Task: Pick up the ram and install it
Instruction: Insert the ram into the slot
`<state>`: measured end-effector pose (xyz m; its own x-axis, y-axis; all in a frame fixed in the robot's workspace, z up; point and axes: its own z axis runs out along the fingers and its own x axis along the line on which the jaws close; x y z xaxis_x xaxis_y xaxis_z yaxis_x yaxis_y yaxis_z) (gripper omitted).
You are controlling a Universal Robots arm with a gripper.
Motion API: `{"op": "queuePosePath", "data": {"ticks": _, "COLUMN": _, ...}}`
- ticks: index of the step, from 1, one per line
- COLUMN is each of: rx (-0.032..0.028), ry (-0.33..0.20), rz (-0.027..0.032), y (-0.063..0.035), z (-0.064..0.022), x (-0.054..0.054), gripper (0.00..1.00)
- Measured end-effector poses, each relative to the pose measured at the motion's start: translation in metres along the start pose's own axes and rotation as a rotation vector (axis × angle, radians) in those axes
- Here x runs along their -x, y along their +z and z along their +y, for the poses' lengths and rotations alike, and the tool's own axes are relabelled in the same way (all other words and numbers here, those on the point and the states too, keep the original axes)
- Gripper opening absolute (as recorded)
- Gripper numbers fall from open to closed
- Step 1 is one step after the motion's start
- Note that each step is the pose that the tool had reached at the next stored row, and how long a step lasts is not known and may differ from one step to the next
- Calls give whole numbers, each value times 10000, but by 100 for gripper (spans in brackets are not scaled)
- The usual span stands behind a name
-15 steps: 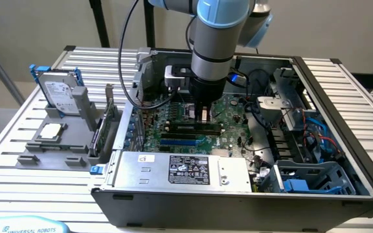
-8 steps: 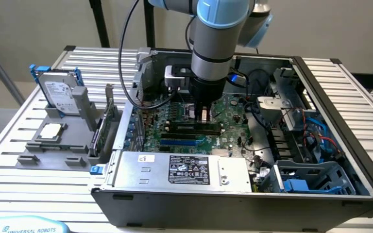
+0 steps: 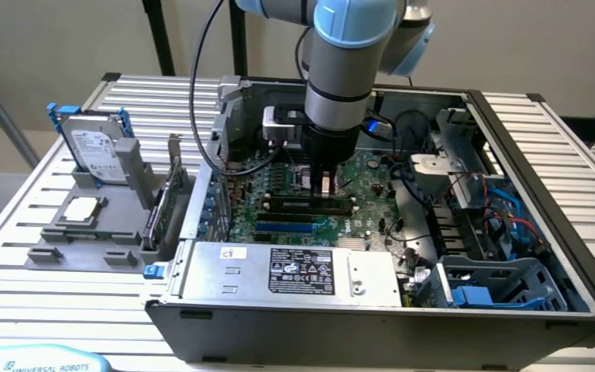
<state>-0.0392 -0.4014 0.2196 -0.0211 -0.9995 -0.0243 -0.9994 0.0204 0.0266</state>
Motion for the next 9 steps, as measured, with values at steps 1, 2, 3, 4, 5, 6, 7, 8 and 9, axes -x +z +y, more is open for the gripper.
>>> {"op": "queuePosePath", "data": {"ticks": 1, "rx": 1, "ry": 0, "rz": 1, "y": 3, "z": 0, "x": 0, "gripper": 13}}
{"op": "queuePosePath", "data": {"ticks": 2, "rx": 4, "ry": 2, "rz": 2, "y": 4, "z": 1, "x": 0, "gripper": 13}}
{"op": "queuePosePath", "data": {"ticks": 3, "rx": 3, "ry": 2, "rz": 3, "y": 4, "z": 1, "x": 0, "gripper": 15}}
{"op": "queuePosePath", "data": {"ticks": 4, "rx": 2, "ry": 2, "rz": 4, "y": 4, "z": 1, "x": 0, "gripper": 22}}
{"op": "queuePosePath", "data": {"ticks": 5, "rx": 1, "ry": 2, "rz": 2, "y": 3, "z": 1, "x": 0, "gripper": 22}}
{"op": "queuePosePath", "data": {"ticks": 6, "rx": 1, "ry": 2, "rz": 2, "y": -3, "z": 1, "x": 0, "gripper": 22}}
{"op": "queuePosePath", "data": {"ticks": 7, "rx": 1, "ry": 2, "rz": 0, "y": -16, "z": 1, "x": 1, "gripper": 22}}
{"op": "queuePosePath", "data": {"ticks": 8, "rx": 4, "ry": 2, "rz": 1, "y": -37, "z": 2, "x": 1, "gripper": 22}}
{"op": "queuePosePath", "data": {"ticks": 9, "rx": 7, "ry": 2, "rz": 1, "y": -65, "z": 2, "x": 2, "gripper": 22}}
